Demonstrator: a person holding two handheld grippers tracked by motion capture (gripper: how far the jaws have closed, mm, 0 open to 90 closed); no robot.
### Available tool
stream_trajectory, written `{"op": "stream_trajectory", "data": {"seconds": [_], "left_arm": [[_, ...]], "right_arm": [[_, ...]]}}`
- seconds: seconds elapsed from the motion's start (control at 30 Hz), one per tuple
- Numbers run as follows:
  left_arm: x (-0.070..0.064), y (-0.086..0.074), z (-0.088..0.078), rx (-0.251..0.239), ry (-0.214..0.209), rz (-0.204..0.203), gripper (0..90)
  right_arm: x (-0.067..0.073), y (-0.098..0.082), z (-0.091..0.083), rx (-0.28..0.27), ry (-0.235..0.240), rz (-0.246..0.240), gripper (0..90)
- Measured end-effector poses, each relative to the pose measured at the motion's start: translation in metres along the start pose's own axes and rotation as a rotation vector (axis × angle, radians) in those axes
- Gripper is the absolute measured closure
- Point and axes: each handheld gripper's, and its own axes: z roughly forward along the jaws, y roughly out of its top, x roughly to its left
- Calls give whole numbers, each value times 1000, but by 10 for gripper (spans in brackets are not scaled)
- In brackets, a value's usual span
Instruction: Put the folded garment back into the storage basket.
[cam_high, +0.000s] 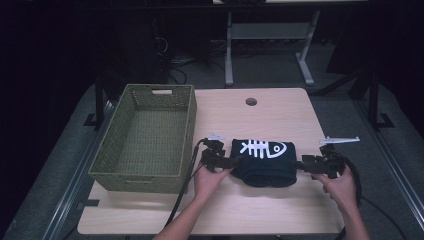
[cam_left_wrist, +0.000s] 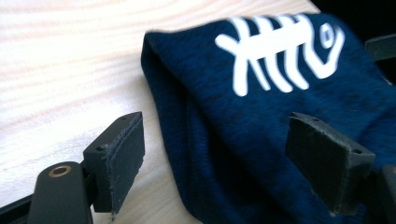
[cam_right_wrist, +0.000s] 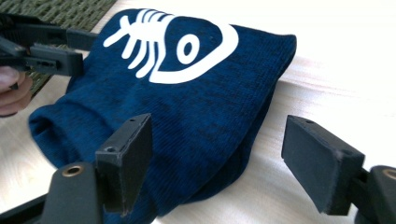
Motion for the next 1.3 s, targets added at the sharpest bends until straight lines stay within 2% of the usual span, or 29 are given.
{"op": "stream_trajectory", "data": {"seconds": [0.07, 0.1, 0.17, 0.23, 0.3, 0.43, 0.5, 0.53, 0.57, 0.6, 0.63, 0.67, 0.73, 0.8, 1.07, 1.3], "left_arm": [[1, 0, 2, 4, 0, -7, 197], [2, -1, 5, 8, -7, -20, 200], [2, -1, 7, 9, -5, -26, 200], [1, -1, 9, 17, -12, -22, 217], [-2, -1, 14, 35, -45, -41, 224], [-5, -1, 16, 35, -43, -31, 248], [-6, -1, 17, 37, -49, -32, 329], [-6, -1, 17, 38, -68, -36, 329], [-6, -1, 17, 38, -74, -42, 383], [-5, -1, 17, 38, -97, -51, 483], [-5, -1, 17, 38, -97, -51, 524], [-6, 0, 16, 30, -101, -55, 524], [-6, 2, 11, 25, -105, -41, 631], [-5, 4, 7, 26, -114, -45, 664], [-9, 12, -12, 8, -122, -22, 704], [-12, 25, -34, -22, -130, 5, 706]], "right_arm": [[-2, 0, 4, 7, -3, 6, 259], [-4, 0, 10, 18, -10, 23, 288], [-5, 0, 13, 23, -14, 25, 301], [-6, -1, 22, 33, -20, 48, 336], [-5, -1, 27, 43, -31, 52, 356], [-4, -2, 34, 51, -43, 57, 406], [-1, -2, 36, 43, -54, 54, 441], [1, -2, 37, 47, -60, 57, 470], [2, -3, 38, 48, -63, 50, 506], [5, -3, 38, 53, -64, 51, 582], [5, -3, 38, 53, -64, 51, 582], [7, -3, 38, 52, -66, 45, 616], [13, -1, 35, 61, -72, 37, 702], [16, 1, 33, 70, -73, 36, 718], [32, 11, 24, 62, -60, 12, 738], [46, 22, 13, 28, -37, 2, 744]]}}
